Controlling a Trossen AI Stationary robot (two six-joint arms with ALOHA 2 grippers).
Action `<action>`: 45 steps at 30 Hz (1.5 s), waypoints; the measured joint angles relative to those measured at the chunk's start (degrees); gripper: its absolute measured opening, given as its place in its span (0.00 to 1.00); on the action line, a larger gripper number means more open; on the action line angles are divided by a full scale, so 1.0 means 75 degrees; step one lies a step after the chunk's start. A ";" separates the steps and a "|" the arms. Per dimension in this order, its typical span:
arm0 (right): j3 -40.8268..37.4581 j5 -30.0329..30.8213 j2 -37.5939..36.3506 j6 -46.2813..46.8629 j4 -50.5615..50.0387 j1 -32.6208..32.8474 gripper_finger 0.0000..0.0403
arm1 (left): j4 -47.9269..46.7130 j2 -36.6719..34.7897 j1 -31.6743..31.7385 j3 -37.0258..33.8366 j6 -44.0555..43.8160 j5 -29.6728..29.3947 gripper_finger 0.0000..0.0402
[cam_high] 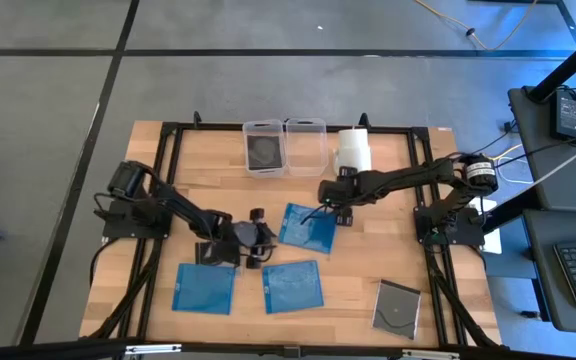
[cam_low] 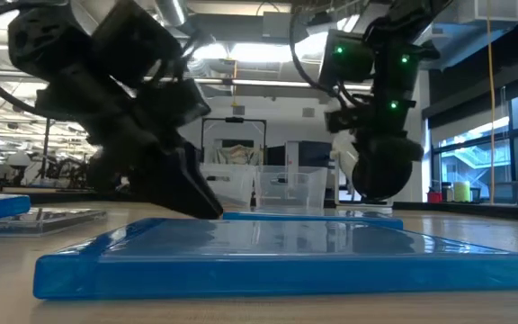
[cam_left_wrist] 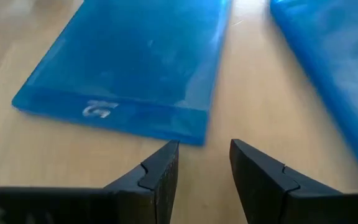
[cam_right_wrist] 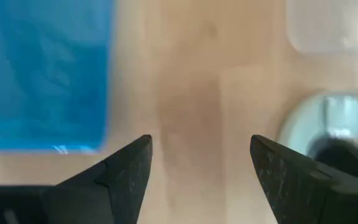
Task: Pick & place jewel cases by type
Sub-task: Put the top blue CD Case into the right transparent bin
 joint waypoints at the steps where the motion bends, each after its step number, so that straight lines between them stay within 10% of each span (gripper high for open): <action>1: 0.0000 0.0184 0.0000 0.0006 -0.0070 -0.0028 0.68 | -0.0051 0.0102 0.0006 0.0092 -0.0104 -0.0069 0.35; 33: -0.0673 -0.1680 0.0020 -0.0404 0.1658 0.0994 0.68 | -0.0301 0.0701 0.0294 0.0683 0.0577 -0.2866 0.36; 45: -0.0670 -0.0925 0.0020 -0.0393 0.1750 0.1206 0.68 | -0.0608 0.0541 0.0316 0.0728 0.2453 -0.2891 0.36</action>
